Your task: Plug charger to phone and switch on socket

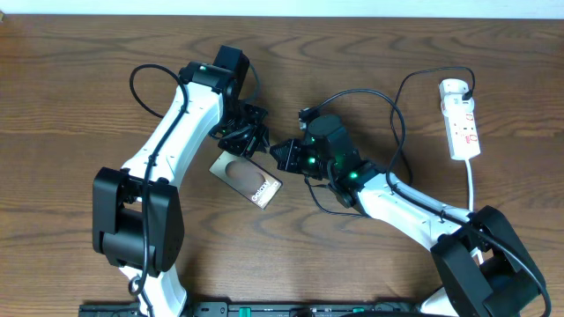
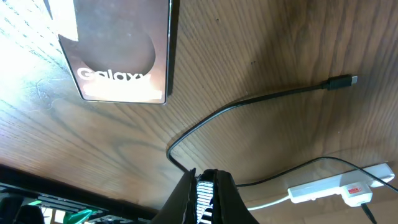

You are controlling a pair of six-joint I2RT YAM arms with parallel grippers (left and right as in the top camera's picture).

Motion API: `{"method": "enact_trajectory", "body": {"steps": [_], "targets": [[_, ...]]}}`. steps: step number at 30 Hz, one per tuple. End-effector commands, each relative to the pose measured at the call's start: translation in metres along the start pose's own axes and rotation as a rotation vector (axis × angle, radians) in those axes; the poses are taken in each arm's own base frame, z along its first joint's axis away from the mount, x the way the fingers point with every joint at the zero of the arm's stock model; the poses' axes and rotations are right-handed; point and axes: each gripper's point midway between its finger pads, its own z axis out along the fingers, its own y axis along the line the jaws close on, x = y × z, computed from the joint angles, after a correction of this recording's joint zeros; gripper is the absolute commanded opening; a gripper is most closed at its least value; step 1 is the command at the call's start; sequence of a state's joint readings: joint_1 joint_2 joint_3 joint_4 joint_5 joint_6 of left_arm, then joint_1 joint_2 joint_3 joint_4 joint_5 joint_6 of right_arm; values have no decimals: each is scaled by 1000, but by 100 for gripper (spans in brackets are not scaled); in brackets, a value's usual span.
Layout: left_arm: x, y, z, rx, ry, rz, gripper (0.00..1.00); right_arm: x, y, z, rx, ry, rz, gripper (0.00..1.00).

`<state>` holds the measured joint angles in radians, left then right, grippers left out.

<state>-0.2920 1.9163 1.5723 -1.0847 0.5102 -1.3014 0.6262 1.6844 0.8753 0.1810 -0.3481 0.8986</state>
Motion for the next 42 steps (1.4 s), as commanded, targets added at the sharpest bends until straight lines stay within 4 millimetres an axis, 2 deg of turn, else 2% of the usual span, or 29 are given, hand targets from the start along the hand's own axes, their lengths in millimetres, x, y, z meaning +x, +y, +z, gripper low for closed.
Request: {"method": "enact_trajectory", "body": {"steps": [1, 6, 10, 12, 18, 22, 28, 32, 35, 42], "targets": [[5, -7, -14, 39, -13, 28, 8, 0, 6, 2, -11, 3, -11, 1], [1, -6, -14, 33, -39, 29, 7, -1, 4, 2, -2, -2, -32, 1], [-6, -5, -14, 25, -78, 36, 7, -5, -5, -1, 22, -5, -51, 1], [-15, -3, -15, 14, -129, 48, 8, -9, -12, -3, 39, -11, -54, 2], [-57, 7, -26, -69, -379, 155, 7, -22, -45, -13, 132, -17, -67, 3], [-68, 9, -30, -125, -437, 319, 7, -23, -66, -20, 189, 5, -83, 6], [-68, 8, -30, -193, -419, 635, 7, -22, -92, -29, 288, 32, -148, 17], [-64, 9, -28, -237, -371, 877, 7, -20, -111, -36, 389, 29, -136, 21], [-57, 9, -25, -236, -326, 992, 7, -19, -116, -38, 414, 33, -132, 23], [-55, 11, -19, -234, -297, 1038, 7, -21, -121, -40, 444, 20, -134, 27]]}}
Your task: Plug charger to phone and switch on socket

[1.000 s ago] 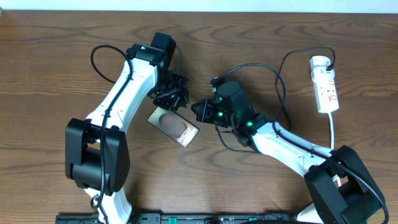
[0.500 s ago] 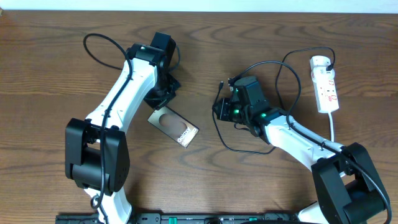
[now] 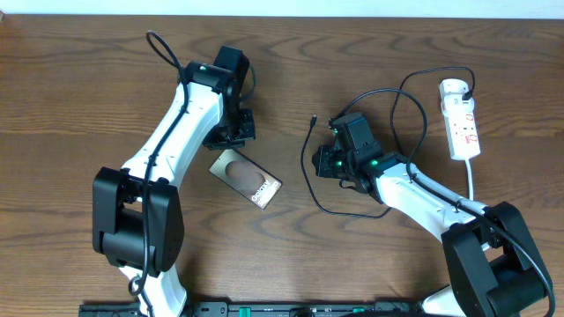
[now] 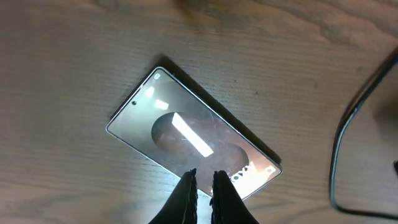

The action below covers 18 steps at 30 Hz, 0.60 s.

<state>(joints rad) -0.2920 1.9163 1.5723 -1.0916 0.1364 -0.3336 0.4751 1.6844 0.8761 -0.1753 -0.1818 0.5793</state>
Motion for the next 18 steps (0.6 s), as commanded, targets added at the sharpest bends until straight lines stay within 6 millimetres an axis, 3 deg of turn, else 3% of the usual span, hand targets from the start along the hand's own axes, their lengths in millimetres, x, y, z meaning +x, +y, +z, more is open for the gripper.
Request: {"method": "enact_trajectory", "body": {"steps": [1, 18], "targets": [[0, -4, -9, 22, -21, 79, 7, -11, -8, -1, 41, -35, -11, 27], [-16, -9, -10, 46, -85, -86, 7, -1, -21, -2, 101, 0, -2, 29]]}}
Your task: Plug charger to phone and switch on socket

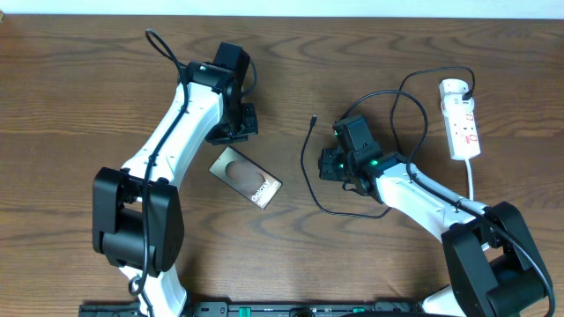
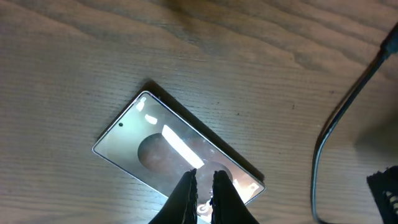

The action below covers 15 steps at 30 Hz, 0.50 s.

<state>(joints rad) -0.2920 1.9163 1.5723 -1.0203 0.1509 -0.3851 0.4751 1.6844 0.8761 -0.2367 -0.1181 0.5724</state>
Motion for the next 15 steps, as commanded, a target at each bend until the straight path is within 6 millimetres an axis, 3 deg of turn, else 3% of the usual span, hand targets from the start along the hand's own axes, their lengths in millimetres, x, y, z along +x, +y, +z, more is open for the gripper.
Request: {"method": "enact_trajectory", "body": {"steps": [1, 15], "targets": [[-2, 0, -9, 0, -29, -40, 7, -7, -4, -1, 14, -17, -4, 29], [-2, 1, -1, 3, -33, -100, 7, -7, -4, -1, 15, -17, -4, 30]]}}
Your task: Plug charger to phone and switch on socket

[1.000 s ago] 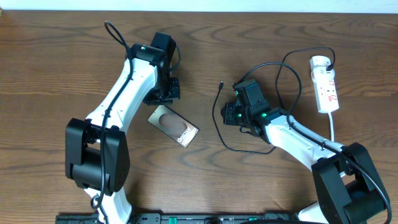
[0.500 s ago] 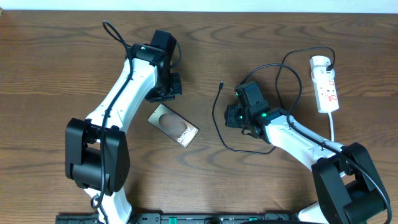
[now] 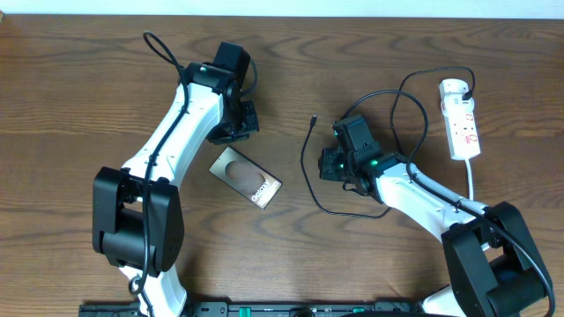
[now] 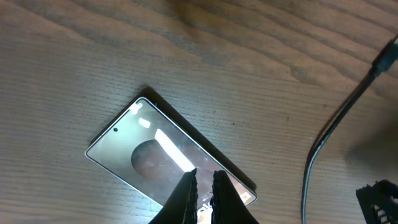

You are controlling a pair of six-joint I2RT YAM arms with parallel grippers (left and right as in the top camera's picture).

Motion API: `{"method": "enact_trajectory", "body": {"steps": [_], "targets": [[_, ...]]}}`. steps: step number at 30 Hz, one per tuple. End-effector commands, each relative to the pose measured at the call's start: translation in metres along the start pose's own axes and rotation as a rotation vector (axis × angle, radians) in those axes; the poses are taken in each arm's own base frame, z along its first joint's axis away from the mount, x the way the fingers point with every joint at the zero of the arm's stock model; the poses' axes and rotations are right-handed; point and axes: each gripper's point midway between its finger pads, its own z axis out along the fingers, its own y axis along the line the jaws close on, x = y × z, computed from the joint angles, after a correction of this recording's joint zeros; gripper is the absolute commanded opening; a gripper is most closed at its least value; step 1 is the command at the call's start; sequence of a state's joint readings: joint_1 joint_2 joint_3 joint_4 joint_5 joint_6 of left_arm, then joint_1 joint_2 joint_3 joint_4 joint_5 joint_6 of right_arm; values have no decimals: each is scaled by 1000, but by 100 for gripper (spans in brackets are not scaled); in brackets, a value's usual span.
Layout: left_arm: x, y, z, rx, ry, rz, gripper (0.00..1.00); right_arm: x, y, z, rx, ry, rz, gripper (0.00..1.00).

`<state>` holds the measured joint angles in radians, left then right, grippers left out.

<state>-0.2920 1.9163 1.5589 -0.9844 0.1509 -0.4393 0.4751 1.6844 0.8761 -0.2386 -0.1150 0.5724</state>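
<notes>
The phone (image 3: pixel 246 178) lies flat and screen-up on the wooden table, aslant; the left wrist view shows its glossy face (image 4: pixel 149 155). My left gripper (image 3: pixel 236 123) hangs just beyond the phone's far edge, its fingers (image 4: pixel 202 180) shut with nothing between them. The black charger cable (image 3: pixel 310 163) loops on the table, and its plug end (image 3: pixel 313 118) lies free, apart from the phone. My right gripper (image 3: pixel 326 165) sits right beside the cable loop; its jaws cannot be made out. The white socket strip (image 3: pixel 460 119) lies at the far right.
The cable (image 4: pixel 320 140) runs down the right side of the left wrist view, with a bit of the right gripper (image 4: pixel 379 198) in the corner. More cable arcs from the right arm up to the socket strip.
Almost nothing. The phone sits slightly lower and further left in the left wrist view, so my left gripper has shifted a little. The right arm, cable and phone stay put.
At first both grippers were close together at the phone's far end, with the plug lying free on the table. Then the right gripper was back to the right, beside the cable loop, and the left gripper stood over the phone's far side. Both have stayed there.
</notes>
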Motion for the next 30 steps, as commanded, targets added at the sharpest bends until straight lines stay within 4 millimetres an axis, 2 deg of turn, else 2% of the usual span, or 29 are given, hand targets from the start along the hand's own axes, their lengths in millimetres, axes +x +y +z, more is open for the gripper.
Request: {"method": "enact_trajectory", "body": {"steps": [1, 8, 13, 16, 18, 21, 23, 30], "targets": [[3, 4, -3, -9, -11, -66, 7, -7, -3, -1, 12, -17, -4, 31], [10, 9, 7, -22, 8, -157, 8, -7, -3, -1, 12, -16, -4, 32], [11, 20, 11, -74, -8, -238, 7, -8, -4, -1, 14, -18, -4, 33], [10, 20, 10, -77, -12, -237, 9, -9, -6, -1, 26, -25, -4, 42], [10, 20, 10, -76, -14, -237, 27, -10, -7, -1, 33, -30, -4, 49], [10, 20, 10, -76, -14, -237, 53, -11, -6, -1, 31, -34, -4, 64], [10, 20, 10, -76, -14, -237, 67, -11, -6, -1, 31, -34, -4, 71], [10, 20, 10, -77, -15, -236, 93, -12, -6, -1, 31, -37, -63, 88]]}}
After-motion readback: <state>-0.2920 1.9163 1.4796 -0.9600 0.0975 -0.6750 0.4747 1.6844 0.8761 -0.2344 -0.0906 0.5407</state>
